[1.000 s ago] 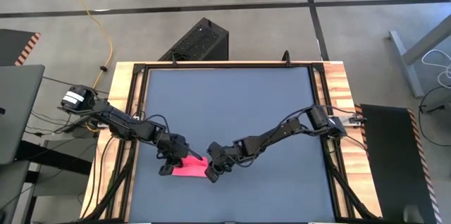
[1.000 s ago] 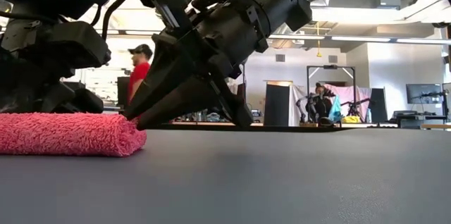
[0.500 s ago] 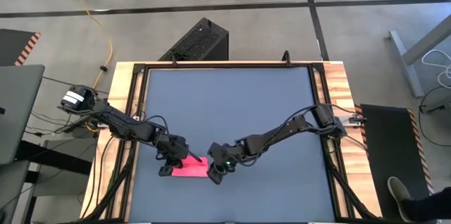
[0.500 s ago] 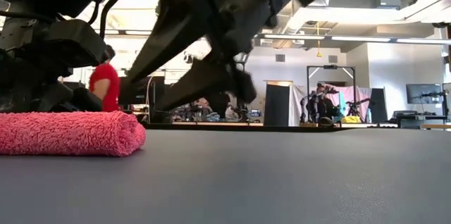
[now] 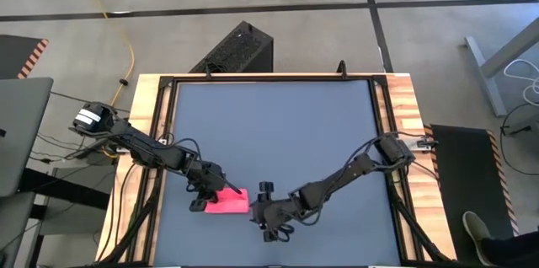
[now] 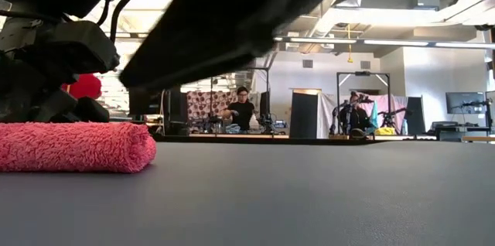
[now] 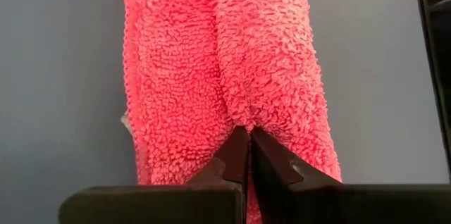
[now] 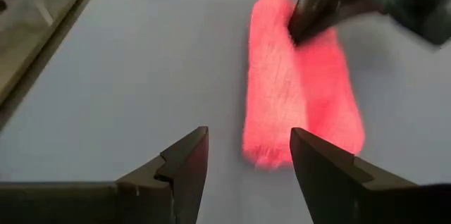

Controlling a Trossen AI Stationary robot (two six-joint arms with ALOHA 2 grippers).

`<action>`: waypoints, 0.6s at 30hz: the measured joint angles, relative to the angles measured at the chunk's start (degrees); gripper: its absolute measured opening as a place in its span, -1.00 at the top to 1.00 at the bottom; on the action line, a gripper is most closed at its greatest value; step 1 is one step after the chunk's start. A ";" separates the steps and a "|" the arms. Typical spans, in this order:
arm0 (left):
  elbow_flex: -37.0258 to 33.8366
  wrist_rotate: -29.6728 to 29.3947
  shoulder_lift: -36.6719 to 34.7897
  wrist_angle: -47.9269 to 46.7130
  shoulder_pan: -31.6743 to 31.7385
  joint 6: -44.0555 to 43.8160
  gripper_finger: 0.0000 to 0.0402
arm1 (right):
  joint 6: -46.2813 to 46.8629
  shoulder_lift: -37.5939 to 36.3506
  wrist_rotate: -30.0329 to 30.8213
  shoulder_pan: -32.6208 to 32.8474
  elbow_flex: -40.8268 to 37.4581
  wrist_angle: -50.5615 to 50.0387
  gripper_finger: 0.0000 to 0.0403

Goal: Roll towel
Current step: Roll the red microfiber cloth

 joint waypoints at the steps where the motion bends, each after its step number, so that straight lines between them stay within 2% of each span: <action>1: 0.00 -0.05 0.00 -0.11 0.00 -0.48 1.00 | -1.55 0.52 0.27 -0.11 0.00 1.30 -0.12; 8: 0.02 -0.49 0.00 -0.15 0.00 -1.02 1.00 | -5.49 2.99 0.47 -1.17 0.03 3.63 -0.12; 18: 0.04 -0.19 0.00 -0.35 0.02 2.42 1.00 | -5.70 3.22 0.71 -2.30 0.09 4.64 -0.05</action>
